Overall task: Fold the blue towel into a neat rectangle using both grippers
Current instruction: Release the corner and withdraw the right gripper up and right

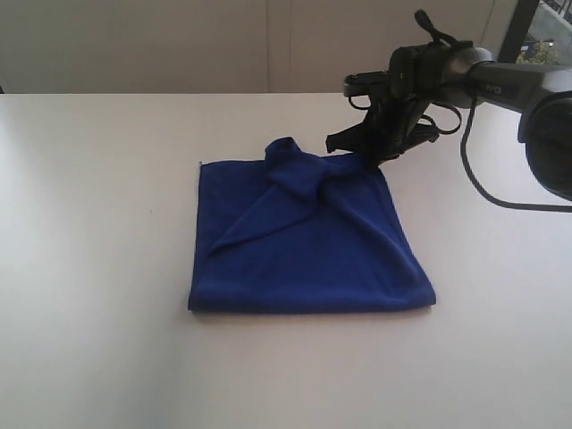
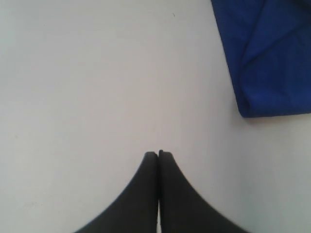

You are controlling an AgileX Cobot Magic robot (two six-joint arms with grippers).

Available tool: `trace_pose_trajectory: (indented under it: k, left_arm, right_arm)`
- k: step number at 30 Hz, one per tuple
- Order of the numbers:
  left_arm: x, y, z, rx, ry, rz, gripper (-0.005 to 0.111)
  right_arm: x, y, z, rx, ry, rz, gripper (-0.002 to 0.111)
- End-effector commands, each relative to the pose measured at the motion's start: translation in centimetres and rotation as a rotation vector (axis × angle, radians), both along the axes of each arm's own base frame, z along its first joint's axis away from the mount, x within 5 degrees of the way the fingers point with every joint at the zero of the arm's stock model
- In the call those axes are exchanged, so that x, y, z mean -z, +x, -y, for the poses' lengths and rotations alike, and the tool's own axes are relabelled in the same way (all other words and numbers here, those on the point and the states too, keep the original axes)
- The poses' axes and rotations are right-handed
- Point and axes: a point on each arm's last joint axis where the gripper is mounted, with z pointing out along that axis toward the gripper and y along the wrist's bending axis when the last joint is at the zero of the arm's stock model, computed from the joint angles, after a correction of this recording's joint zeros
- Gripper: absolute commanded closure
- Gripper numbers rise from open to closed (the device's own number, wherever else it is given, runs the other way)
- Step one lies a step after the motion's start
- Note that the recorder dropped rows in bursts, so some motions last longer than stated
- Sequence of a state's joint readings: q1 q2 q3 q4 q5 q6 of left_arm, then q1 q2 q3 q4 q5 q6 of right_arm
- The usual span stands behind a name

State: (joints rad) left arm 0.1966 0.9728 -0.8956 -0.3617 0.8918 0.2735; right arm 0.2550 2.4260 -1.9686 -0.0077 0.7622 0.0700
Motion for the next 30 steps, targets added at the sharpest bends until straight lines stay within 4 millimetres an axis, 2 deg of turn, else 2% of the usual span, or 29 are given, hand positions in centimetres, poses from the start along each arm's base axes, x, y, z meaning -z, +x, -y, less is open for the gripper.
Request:
trace_pose_trajectory:
  k: [1, 15, 17, 19, 24, 30]
  left_arm:
    - [-0.3, -0.2, 0.1, 0.004, -0.01, 0.004, 0.107]
    - [-0.3, -0.2, 0.1, 0.004, -0.01, 0.004, 0.107]
    - [-0.3, -0.2, 0.1, 0.004, -0.01, 0.004, 0.107]
    - [-0.3, -0.2, 0.1, 0.004, -0.01, 0.004, 0.107]
    - [-0.3, -0.2, 0.1, 0.004, -0.01, 0.004, 0.107]
    - [-0.3, -0.2, 0.1, 0.004, -0.01, 0.004, 0.107]
  right_arm:
    - [0.9, -0.3, 0.8, 0.005, -0.06, -0.047, 0.108]
    - [0.9, -0.1, 1.0, 0.007, -0.09, -0.032, 0.108]
    - [0.4, -0.2, 0.9, 0.016, -0.067, -0.028, 0.108]
    - [-0.7, -0.2, 0.8, 0.024, -0.04, -0.013, 0.108]
    - [-5.8, -0.9, 0.9, 0.029, -0.017, 0.05, 0.108]
    - [-11.2, -3.4, 1.6, 0.027, -0.043, -0.015, 0.108]
